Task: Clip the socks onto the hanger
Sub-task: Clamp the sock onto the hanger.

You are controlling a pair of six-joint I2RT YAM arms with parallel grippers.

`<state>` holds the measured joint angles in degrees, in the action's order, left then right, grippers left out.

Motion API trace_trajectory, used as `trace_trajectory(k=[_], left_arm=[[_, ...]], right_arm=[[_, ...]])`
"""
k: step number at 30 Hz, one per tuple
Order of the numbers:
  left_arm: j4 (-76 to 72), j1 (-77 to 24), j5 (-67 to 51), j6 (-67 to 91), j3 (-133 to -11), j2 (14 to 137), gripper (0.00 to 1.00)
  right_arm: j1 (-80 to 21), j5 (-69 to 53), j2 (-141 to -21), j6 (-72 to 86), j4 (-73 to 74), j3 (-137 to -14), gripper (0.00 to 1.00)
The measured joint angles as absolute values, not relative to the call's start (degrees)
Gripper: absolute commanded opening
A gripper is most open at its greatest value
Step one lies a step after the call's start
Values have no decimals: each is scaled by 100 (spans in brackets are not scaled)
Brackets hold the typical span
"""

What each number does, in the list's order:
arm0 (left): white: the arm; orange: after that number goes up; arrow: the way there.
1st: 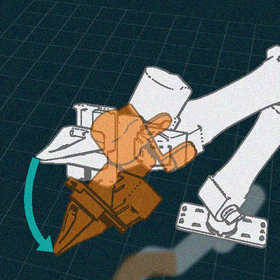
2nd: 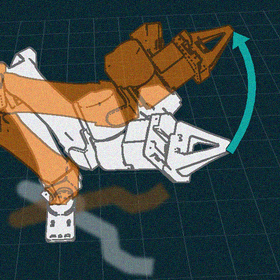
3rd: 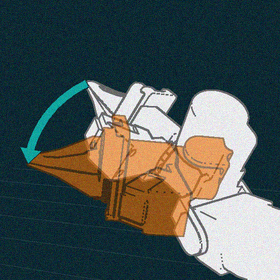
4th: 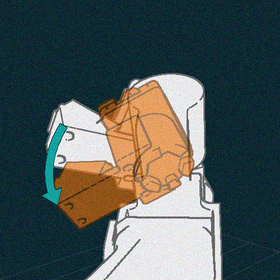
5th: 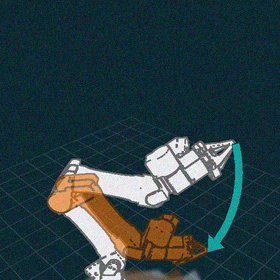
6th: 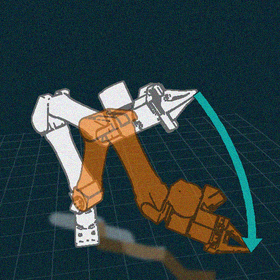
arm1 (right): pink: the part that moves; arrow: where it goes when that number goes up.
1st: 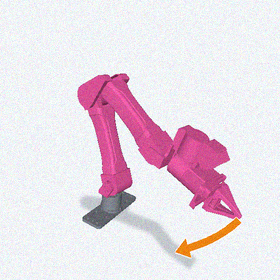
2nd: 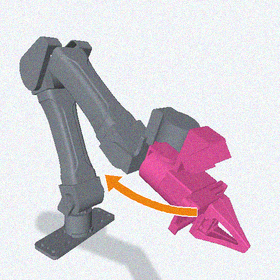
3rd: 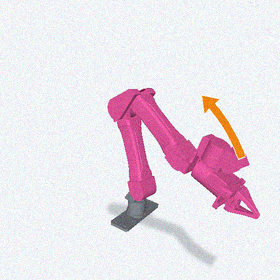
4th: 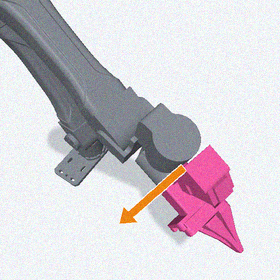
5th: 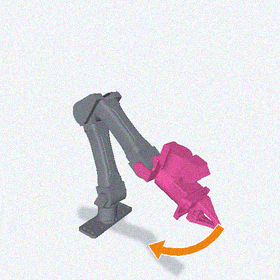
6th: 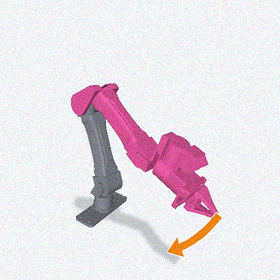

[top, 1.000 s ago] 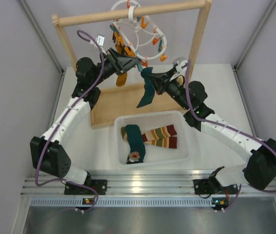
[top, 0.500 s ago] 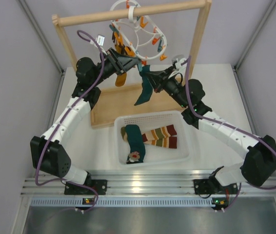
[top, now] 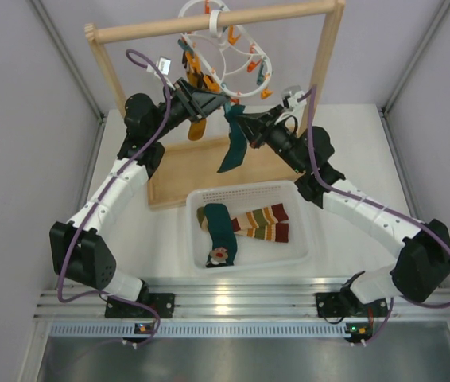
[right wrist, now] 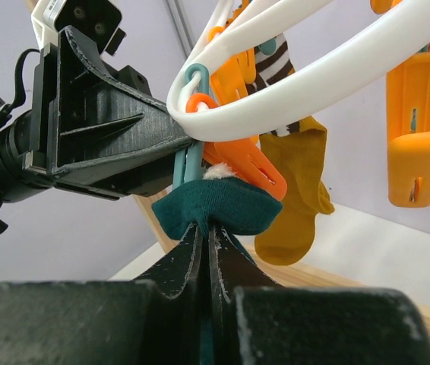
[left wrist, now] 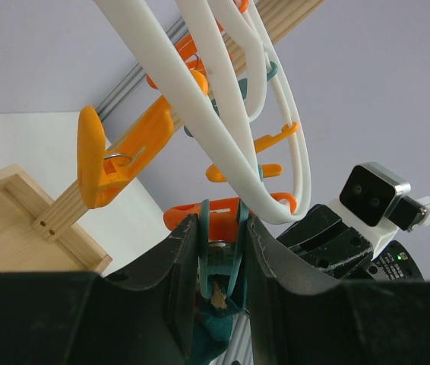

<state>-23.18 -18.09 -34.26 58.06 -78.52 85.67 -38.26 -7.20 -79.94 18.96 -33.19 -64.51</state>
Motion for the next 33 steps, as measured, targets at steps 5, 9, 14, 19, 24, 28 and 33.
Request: trace_trajectory(k=[5,9,14,19,24,28,33], left_arm=[[-2318,-1806,-3398,5808,-7852,8567,2],[-2314,-1804,-3376,5808,-7852,8567,5],[-2314,-1789,-3350,5804,-7852,8567,14],[-2311,-1787,-3332,5767,-7852,8567,28],[-2255,-1789,-3293,5763,-7852,8569,50],[-2187,-1787,-3238,5837,-7852,8589,54],[-2228,-1745,-3223,5994,-7854,8646,69]], right_arm=[[-3833,-714,-8108,2064,-3249,-6652,0],[-3833,-674,-8243,2132,-3212,-6845,0],[-3830,-666,-8324,2215,-3114,-7004,0],[-3828,-659,-8333,2248,-3063,-7030,0],[-3806,-668,-8333,2274,-3044,-7030,0],[-3802,-670,-8333,2281,-3039,-7030,0],[-3791,-670,-8333,2375,-3017,-7046,0]])
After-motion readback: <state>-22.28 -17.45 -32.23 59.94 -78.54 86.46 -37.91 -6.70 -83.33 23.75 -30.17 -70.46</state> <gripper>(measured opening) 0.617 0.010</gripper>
